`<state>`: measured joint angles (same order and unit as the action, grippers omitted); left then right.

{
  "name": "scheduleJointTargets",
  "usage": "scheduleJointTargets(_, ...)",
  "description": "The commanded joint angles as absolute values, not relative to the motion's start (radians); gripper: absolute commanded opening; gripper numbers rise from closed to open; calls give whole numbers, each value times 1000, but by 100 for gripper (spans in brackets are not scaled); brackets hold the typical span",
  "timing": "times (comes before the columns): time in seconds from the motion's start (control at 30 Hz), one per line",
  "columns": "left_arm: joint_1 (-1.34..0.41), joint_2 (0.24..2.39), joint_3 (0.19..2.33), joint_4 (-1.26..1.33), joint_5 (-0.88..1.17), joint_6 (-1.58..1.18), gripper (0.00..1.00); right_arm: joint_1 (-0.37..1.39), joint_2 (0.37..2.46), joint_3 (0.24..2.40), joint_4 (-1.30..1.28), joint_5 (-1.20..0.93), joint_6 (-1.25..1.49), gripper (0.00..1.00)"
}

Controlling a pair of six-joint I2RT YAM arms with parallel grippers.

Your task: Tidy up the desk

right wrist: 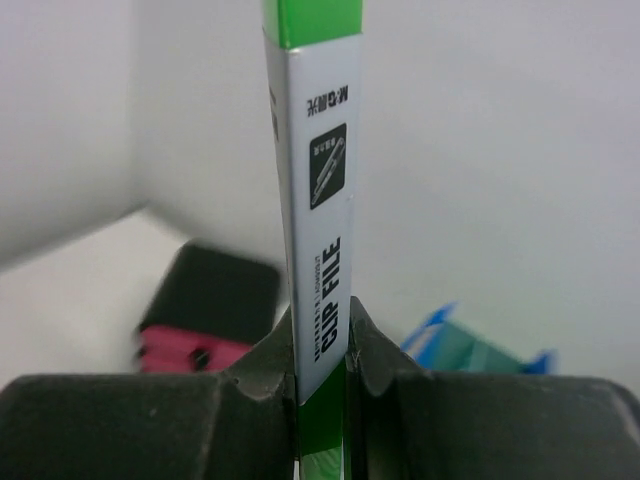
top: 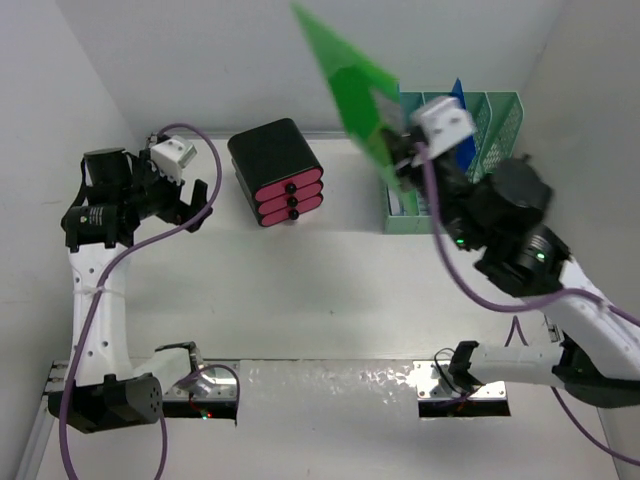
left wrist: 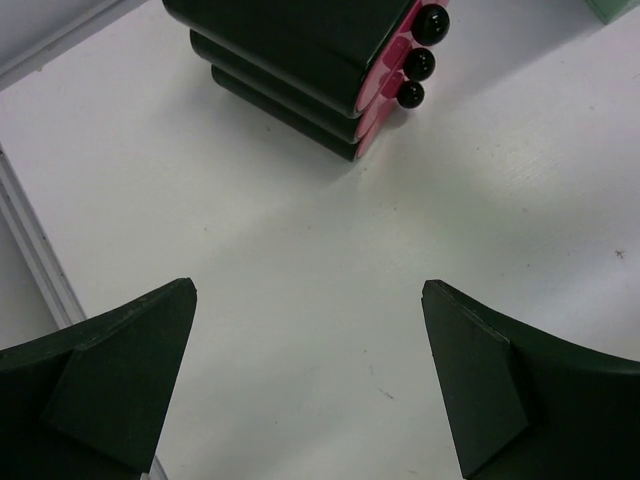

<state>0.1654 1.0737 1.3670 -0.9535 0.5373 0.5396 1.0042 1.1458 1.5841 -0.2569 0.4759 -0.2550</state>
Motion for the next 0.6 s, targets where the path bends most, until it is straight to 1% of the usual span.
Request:
scheduleJointTargets(0.0,170,1072,1339,-887,572,523,94,996,1066,1582,4,705,-460,0)
scheduleJointTargets(0.03,170,1074,1322,-881,577,523,94,994,1055,1574,117,772,-579,0)
scheduleJointTargets(0.1,170,1078,1306,-862,595,520,94,988,1035,1560,190,793,-714,0)
scheduleJointTargets(0.27,170,1117,1276,-857,643,518,94,979,1054,1589,333,868,-919,0)
scheduleJointTargets(0.3,170,1123,1275,-856,650,517,94,967,1063,1592,334,868,-934,0)
scheduleJointTargets(0.43,169,1152,1261,-857,667,517,94,890,1129,1689,205,859,-875,0)
scheduleJointTargets(0.47,167,1154,1259,-861,669,520,94,849,1152,1718,157,851,-842,0)
scheduleJointTargets(0.5,167,1155,1259,-868,670,526,94,736,1178,1750,99,809,-728,0)
scheduleJointTargets(0.53,169,1154,1255,-882,664,541,94,550,1290,1864,-111,717,-548,0)
scheduleJointTargets(0.57,169,1154,1255,-887,661,548,94,493,1292,1865,-113,716,-546,0)
